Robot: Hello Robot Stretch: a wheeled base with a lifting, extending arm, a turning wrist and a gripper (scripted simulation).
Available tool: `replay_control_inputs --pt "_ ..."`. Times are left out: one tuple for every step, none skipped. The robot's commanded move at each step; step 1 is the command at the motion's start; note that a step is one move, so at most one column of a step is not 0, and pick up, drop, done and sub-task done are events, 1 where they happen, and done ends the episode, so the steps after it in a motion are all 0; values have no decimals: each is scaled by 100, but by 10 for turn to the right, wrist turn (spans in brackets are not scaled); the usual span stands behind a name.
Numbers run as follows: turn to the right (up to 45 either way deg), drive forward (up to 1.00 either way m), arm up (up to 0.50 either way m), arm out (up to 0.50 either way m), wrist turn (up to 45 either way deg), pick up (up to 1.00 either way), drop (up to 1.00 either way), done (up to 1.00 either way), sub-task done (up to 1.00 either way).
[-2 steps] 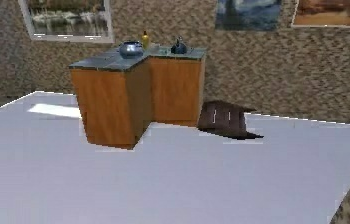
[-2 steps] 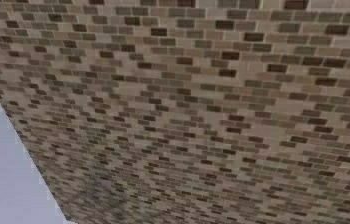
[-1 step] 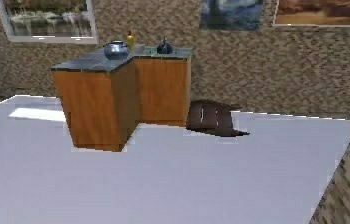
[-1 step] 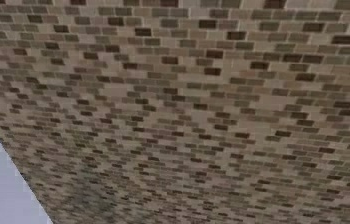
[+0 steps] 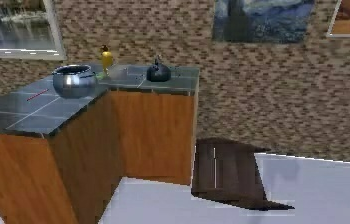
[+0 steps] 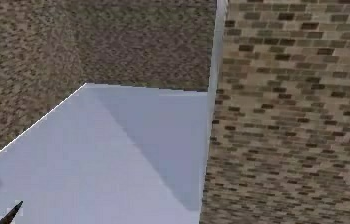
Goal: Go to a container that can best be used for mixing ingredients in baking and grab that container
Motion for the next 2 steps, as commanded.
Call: replay_control_inputs --pt "0 90 0 0 0 0 0 0 0" --pt "-450 0 0 0 0 0 0 0 0"
